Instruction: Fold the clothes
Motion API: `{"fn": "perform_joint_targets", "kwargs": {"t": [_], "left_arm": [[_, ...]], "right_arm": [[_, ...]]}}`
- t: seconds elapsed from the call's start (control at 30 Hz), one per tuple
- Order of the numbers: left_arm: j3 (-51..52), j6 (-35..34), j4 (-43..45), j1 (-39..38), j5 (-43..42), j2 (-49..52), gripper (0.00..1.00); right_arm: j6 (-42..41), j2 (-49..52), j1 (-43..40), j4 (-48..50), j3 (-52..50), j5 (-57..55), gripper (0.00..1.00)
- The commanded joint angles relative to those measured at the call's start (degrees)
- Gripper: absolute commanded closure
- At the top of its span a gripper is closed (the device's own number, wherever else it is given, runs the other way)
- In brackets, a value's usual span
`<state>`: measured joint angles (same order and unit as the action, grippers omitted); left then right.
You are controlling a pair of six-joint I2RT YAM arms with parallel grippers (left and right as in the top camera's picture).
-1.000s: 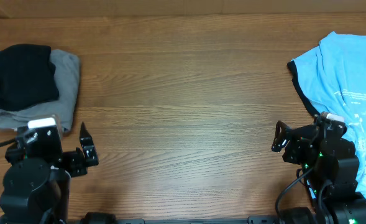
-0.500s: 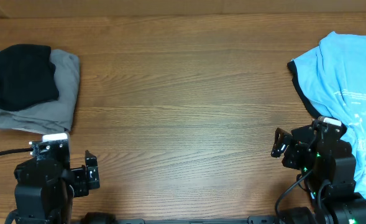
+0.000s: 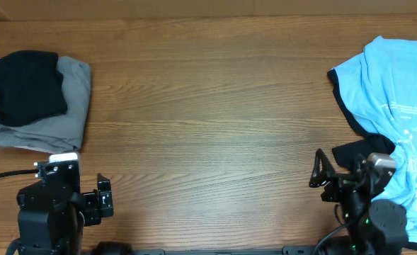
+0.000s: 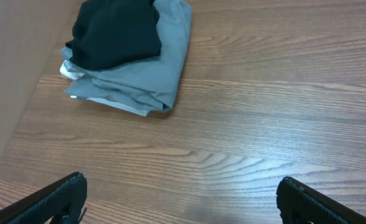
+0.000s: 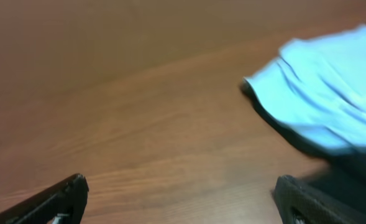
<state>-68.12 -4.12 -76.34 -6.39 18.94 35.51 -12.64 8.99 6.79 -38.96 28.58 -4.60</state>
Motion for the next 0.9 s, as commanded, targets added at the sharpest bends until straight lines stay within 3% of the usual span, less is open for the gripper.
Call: {"fn": "perform_joint_targets", "kwargs": {"t": [0.0, 0.23, 0.33, 0.87], "left_arm": [[0.0, -0.2, 0.0, -0.3, 0.7, -0.4, 0.0], [0.0, -0.2, 0.0, -0.3, 0.7, -0.4, 0.0], [0.0, -0.2, 0.0, -0.3, 0.7, -0.4, 0.0], [0.0, -0.2, 0.0, -0.3, 0.7, -0.4, 0.0]], "right_arm": [[5.0, -8.9, -0.2, 10.1, -10.5, 5.4, 0.0], [6.7, -8.8, -2.3, 40.7, -28.6, 5.9, 0.0], [6.7, -8.8, -2.6, 33.9, -28.1, 5.7, 0.0], [6.7, -8.5, -2.6, 34.2, -28.1, 5.8, 0.0]]}}
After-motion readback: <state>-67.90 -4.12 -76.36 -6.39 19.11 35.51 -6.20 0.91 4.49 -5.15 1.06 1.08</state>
